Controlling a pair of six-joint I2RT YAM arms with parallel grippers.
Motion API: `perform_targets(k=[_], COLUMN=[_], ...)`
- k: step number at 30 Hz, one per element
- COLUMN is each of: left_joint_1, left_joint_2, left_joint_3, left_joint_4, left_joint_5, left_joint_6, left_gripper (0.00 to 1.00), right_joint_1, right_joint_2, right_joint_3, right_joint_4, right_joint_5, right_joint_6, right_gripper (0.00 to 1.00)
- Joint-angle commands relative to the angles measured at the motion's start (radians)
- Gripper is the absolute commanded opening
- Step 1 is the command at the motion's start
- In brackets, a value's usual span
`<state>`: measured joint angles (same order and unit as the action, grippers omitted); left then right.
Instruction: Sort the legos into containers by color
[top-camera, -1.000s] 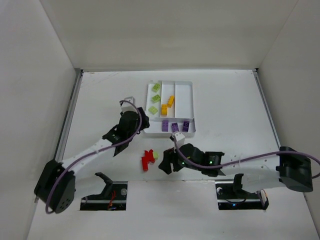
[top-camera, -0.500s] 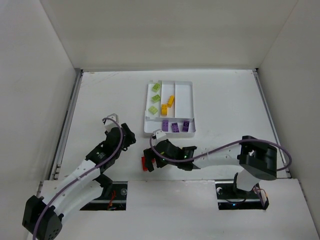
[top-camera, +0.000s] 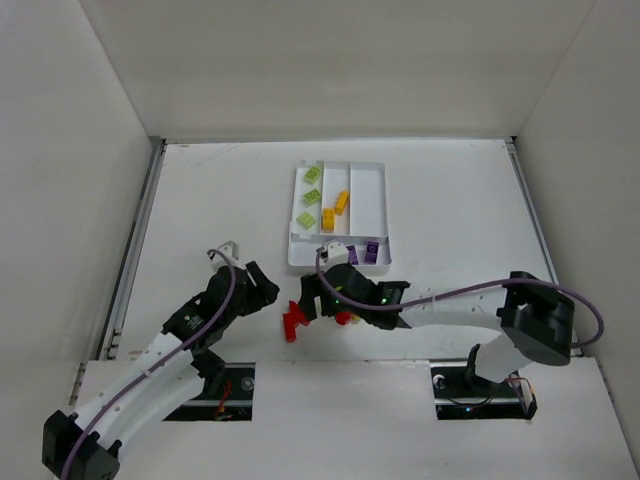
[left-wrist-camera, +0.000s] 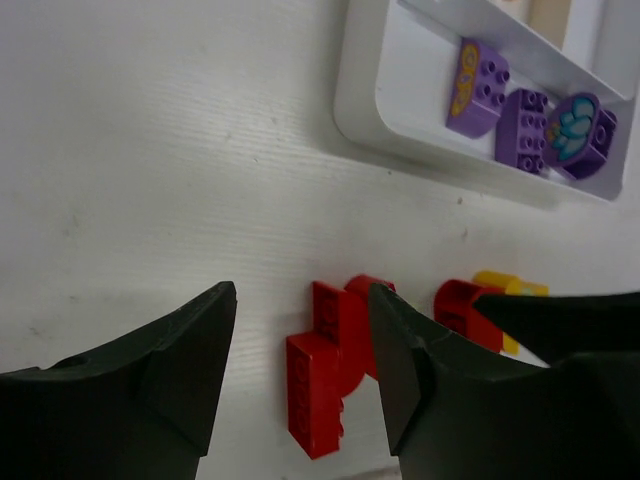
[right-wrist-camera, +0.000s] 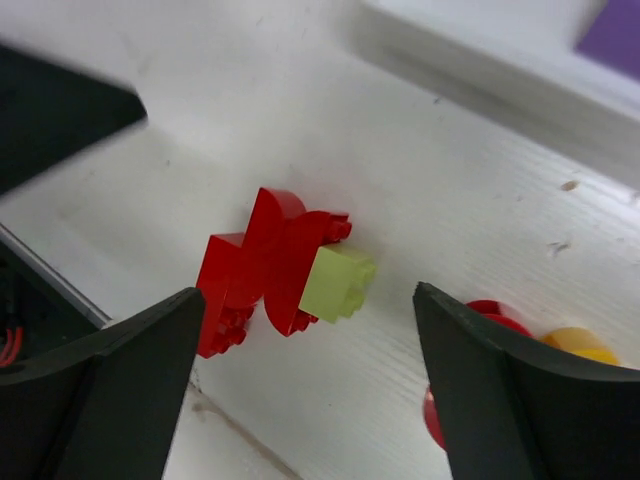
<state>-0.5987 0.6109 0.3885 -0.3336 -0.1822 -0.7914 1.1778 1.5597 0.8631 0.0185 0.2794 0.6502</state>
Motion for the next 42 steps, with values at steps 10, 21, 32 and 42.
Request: perform_targets(k=[10,21,32,42], left_joint_1=[-0.186,-0.466,-0.545,-0.534], left_joint_2=[-0.097,0.064,0.185,0.184], left_joint_3=[-0.132,-0.073,-0.034,-0.040], left_joint_4=[-0.001,-0.039,-0.002,0.050], left_joint_5=[0.133,-0.118,-0.227,-0.240], left_joint_6=[-0.198,-0.212,-0.246,-0.236], left_gripper=[0.54,0.47,0.43,0.24], right_joint_1=[-0.063,-0.083,-0.082,-0.106], right_joint_2=[-0.153,-0.165,-0.184,-0.219], right_joint_3=[-0.139,-0.167,-0.179,-0.190], right_joint_4=[0.121,0.158,0.175,0.209], right_joint_5=[-0.039,-0.060,-0.065,-0.117], right_joint_6=[0.048,0.058,0.060,0.071], right_gripper=[0.49,0.53,0.65,0.78])
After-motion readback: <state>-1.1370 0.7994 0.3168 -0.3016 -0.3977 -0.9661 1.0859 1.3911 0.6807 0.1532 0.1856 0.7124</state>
